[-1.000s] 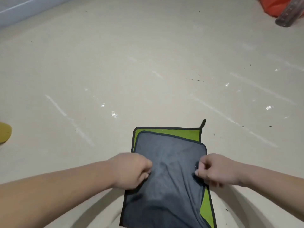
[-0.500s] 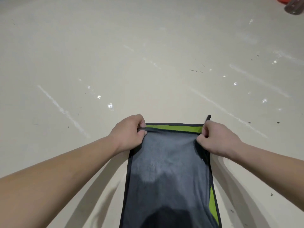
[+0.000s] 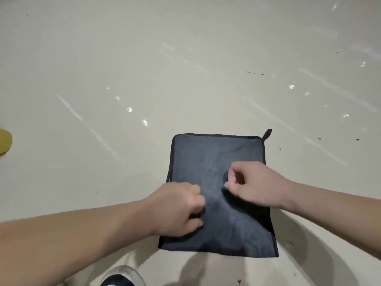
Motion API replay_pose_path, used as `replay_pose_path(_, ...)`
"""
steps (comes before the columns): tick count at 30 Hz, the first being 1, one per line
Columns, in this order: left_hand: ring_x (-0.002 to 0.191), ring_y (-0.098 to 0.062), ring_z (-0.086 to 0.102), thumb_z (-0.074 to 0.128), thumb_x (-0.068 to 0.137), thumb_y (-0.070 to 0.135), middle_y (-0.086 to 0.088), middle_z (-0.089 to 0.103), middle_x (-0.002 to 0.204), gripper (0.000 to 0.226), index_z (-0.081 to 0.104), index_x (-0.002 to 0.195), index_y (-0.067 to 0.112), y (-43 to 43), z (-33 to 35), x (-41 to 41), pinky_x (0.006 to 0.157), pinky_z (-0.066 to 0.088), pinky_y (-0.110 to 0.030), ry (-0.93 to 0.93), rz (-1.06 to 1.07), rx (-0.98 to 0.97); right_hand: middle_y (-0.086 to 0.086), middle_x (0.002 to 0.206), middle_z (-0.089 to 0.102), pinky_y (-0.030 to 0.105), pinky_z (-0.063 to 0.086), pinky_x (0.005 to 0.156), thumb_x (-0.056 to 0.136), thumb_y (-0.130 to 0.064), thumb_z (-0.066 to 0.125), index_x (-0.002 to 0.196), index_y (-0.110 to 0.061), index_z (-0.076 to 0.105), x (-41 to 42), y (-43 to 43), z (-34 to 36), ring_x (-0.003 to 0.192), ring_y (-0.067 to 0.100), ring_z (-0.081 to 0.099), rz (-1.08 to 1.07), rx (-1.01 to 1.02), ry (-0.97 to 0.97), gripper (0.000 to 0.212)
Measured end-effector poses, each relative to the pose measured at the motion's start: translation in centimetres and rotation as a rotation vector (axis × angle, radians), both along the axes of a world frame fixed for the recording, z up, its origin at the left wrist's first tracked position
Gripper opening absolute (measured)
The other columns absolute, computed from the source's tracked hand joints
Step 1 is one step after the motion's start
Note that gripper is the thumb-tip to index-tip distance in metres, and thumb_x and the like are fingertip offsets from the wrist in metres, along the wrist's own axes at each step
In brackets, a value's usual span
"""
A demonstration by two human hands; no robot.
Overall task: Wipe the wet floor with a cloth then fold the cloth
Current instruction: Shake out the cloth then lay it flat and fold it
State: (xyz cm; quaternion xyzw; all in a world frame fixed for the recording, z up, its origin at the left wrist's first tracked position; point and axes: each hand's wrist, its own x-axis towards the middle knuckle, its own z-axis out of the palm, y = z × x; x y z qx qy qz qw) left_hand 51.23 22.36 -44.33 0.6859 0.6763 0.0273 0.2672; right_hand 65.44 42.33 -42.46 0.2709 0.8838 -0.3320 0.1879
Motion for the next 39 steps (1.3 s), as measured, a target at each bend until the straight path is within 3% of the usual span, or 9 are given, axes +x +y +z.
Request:
replay_pose_path(6, 0.077, -0.021, 0.050, 0.057, 0.078, 0.042, 0.002, 0.049, 0.094, 0.024, 0.055, 0.091, 0.022, -5.6, -1.5, 2.7, 0.058, 0.038, -0.034, 0.199, -0.320, -0.232, -0.008, 0.095, 0.057, 0.033, 0.046, 0.073, 0.086, -0.060, 0.059, 0.088, -0.025, 0.048, 6.6, -7.6, -1.6, 0.080, 0.015, 0.052, 0.397, 0.018, -0.289, 0.037)
replay_pose_path(10, 0.071, -0.023, 0.052, 0.045, 0.081, 0.035, 0.003, 0.054, 0.086, 0.014, 0.049, 0.086, 0.022, -5.6, -1.1, 1.9, 0.060, 0.045, -0.035, 0.069, -0.182, -0.116, -0.006, 0.112, 0.047, 0.034, 0.040, 0.073, 0.091, -0.053, 0.056, 0.110, -0.027, 0.048, 7.6, -6.8, -1.9, 0.097, 0.020, 0.052, 0.490, 0.120, -0.239, 0.034)
replay_pose_path(13, 0.069, -0.023, 0.050, 0.045, 0.090, 0.031, 0.006, 0.055, 0.079, 0.008, 0.038, 0.089, 0.028, -3.8, 0.8, 0.6, 0.066, 0.044, -0.037, -0.100, 0.136, -0.088, -0.005, 0.107, 0.050, 0.033, 0.042, 0.071, 0.087, -0.040, 0.051, 0.097, -0.028, 0.049, 7.2, -5.1, -1.4, 0.099, 0.022, 0.055, 0.531, 0.185, -0.248, 0.016)
replay_pose_path(17, 0.062, -0.013, 0.049, 0.052, 0.097, 0.023, 0.008, 0.058, 0.069, 0.011, 0.043, 0.092, 0.030, 0.1, 2.5, -3.4, 0.062, 0.044, -0.032, -0.285, 0.419, -0.032, -0.009, 0.070, 0.058, 0.033, 0.041, 0.061, 0.071, -0.039, 0.054, 0.073, -0.022, 0.045, 4.9, -1.4, 0.5, 0.066, 0.015, 0.055, 0.182, -0.173, -0.358, 0.020)
replay_pose_path(20, 0.060, -0.005, 0.049, 0.054, 0.098, 0.019, 0.016, 0.061, 0.071, 0.015, 0.051, 0.094, 0.032, 3.3, 2.5, -6.7, 0.058, 0.039, -0.017, -0.339, 0.586, 0.072, -0.004, 0.062, 0.042, 0.036, 0.034, 0.060, 0.070, -0.031, 0.059, 0.064, -0.022, 0.040, 2.0, 2.5, 1.6, 0.059, 0.017, 0.041, -0.207, -0.401, -0.148, 0.021)
replay_pose_path(24, 0.074, -0.011, 0.061, 0.059, 0.099, 0.027, 0.007, 0.069, 0.083, 0.005, 0.059, 0.098, 0.032, 6.6, 1.9, -9.8, 0.065, 0.048, -0.021, -0.285, 0.675, 0.113, -0.005, 0.063, 0.054, 0.027, 0.039, 0.057, 0.086, -0.015, 0.067, 0.078, -0.010, 0.060, -0.9, 7.3, 0.8, 0.058, 0.014, 0.046, -0.478, -0.296, 0.047, 0.012)
replay_pose_path(28, 0.086, -0.015, 0.063, 0.063, 0.099, 0.031, 0.009, 0.066, 0.095, 0.017, 0.060, 0.114, 0.026, 8.6, -0.1, -11.2, 0.076, 0.051, -0.030, -0.247, 0.839, 0.080, 0.009, 0.087, 0.068, 0.044, 0.058, 0.073, 0.088, -0.025, 0.076, 0.100, -0.009, 0.069, -2.5, 9.7, -0.9, 0.070, 0.023, 0.060, -0.720, -0.258, 0.212, 0.022)
replay_pose_path(33, 0.102, -0.017, 0.061, 0.071, 0.086, 0.046, 0.007, 0.057, 0.118, 0.046, 0.056, 0.124, 0.023, 7.3, -2.4, -10.5, 0.094, 0.052, -0.036, -0.117, 0.939, -0.021, -0.002, 0.098, 0.068, 0.037, 0.053, 0.084, 0.076, -0.036, 0.089, 0.117, -0.017, 0.062, -2.2, 9.8, -1.9, 0.091, 0.017, 0.066, -0.601, -0.127, 0.058, 0.053)
replay_pose_path(39, 0.088, -0.021, 0.063, 0.086, 0.071, 0.024, 0.001, 0.061, 0.096, 0.051, 0.053, 0.110, 0.021, 6.5, -2.8, -8.9, 0.073, 0.051, -0.032, -0.332, 1.127, -0.159, 0.005, 0.100, 0.067, 0.040, 0.057, 0.075, 0.076, -0.020, 0.089, 0.098, -0.013, 0.062, -0.8, 8.3, -3.6, 0.086, 0.025, 0.065, -0.701, -0.178, 0.009, 0.036)
